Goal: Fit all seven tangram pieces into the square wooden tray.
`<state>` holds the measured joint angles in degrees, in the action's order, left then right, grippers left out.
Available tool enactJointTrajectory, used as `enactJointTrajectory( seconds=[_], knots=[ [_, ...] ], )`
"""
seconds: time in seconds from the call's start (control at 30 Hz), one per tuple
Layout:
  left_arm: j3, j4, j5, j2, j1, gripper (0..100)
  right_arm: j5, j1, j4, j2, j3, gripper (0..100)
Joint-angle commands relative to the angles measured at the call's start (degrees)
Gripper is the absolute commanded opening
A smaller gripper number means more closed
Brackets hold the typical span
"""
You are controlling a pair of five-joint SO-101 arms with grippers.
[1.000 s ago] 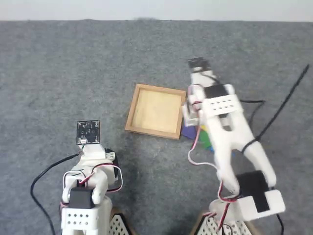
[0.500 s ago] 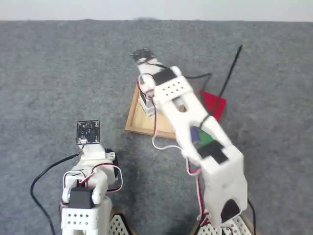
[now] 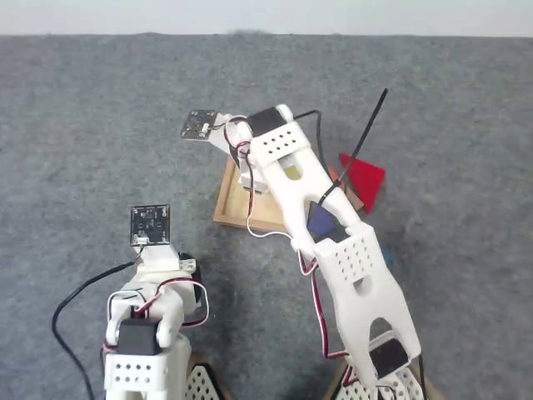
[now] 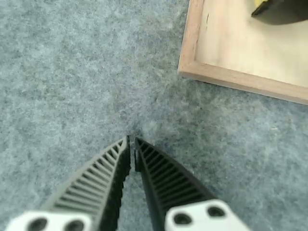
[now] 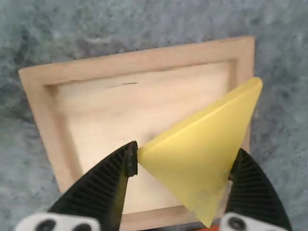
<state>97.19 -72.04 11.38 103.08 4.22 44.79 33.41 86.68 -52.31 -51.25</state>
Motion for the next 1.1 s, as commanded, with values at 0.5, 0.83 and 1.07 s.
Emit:
enactJointTrajectory(
  seconds=[0.5,0.83,1.07],
  knots=[
    [-0.7,-0.3,-0.9,1.1,0.4,1,13.0,-0.3,6.0,0.7,-4.1,39.3],
    [-0.7,-0.3,-0.9,1.1,0.4,1,5.8,-3.4,10.4,4.7,-10.7,38.2],
    [-0.7,-0.3,-0.9,1.1,0.4,1,-8.1,-7.8,16.5,14.3,-19.2,28.2]
  ],
)
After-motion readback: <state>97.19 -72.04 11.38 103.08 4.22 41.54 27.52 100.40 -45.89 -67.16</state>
